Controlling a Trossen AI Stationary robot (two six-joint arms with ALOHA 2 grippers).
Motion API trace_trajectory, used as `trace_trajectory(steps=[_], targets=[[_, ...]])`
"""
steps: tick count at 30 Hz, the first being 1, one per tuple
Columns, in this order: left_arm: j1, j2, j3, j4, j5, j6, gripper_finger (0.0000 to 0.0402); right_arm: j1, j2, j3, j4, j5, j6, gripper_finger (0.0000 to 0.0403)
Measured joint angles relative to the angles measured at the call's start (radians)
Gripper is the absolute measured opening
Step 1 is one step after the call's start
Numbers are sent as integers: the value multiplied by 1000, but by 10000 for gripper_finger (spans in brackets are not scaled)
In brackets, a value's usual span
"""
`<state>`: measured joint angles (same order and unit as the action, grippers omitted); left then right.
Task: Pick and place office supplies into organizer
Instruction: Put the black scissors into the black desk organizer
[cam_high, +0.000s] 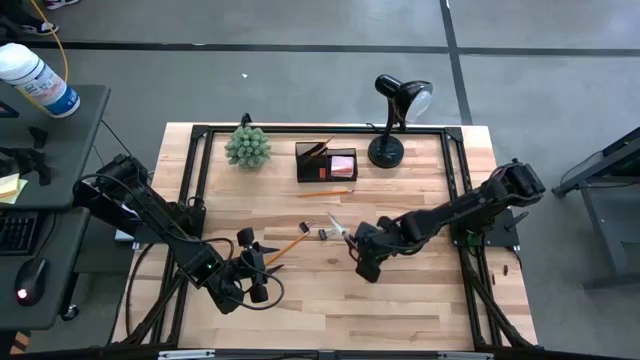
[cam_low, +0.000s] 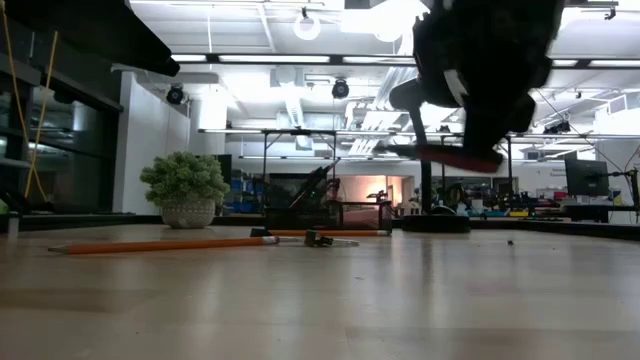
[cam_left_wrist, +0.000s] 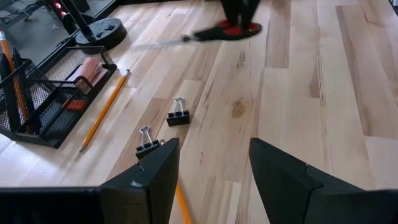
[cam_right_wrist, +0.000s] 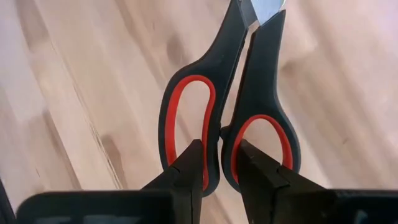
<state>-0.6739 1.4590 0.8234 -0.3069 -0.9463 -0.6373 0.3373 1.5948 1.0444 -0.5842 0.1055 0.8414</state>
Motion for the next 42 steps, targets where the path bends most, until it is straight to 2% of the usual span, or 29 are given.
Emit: trace_trajectory(steps=[4,10,16,20,25,28,30,35,40,42], targets=[[0,0,0,4,0,0,184,-37,-44,0,35,31,-3,70],[0,0,0,21,-16,27,184,-86,-102,1,201,38,-34,72],[0,-19,0,22,-65,169,184,-142,-132,2,406,-62,-38,70],[0,-54,0,26,-137,405,184,-174,-132,2,498,-168,-10,71],[0,-127,23,23,-269,812,184,-195,-131,2,495,-245,-4,70],[7,-161,72,23,-331,1071,184,-196,-131,2,491,-256,-4,71],[37,-169,110,24,-297,1223,184,-196,-130,2,490,-271,-4,72],[144,-159,204,27,-55,1485,184,-196,-130,2,491,-305,-7,72],[234,-147,248,25,29,1676,184,-196,-130,2,489,-307,-10,72],[268,-148,253,28,105,1722,184,-196,-130,2,487,-306,-11,72]])
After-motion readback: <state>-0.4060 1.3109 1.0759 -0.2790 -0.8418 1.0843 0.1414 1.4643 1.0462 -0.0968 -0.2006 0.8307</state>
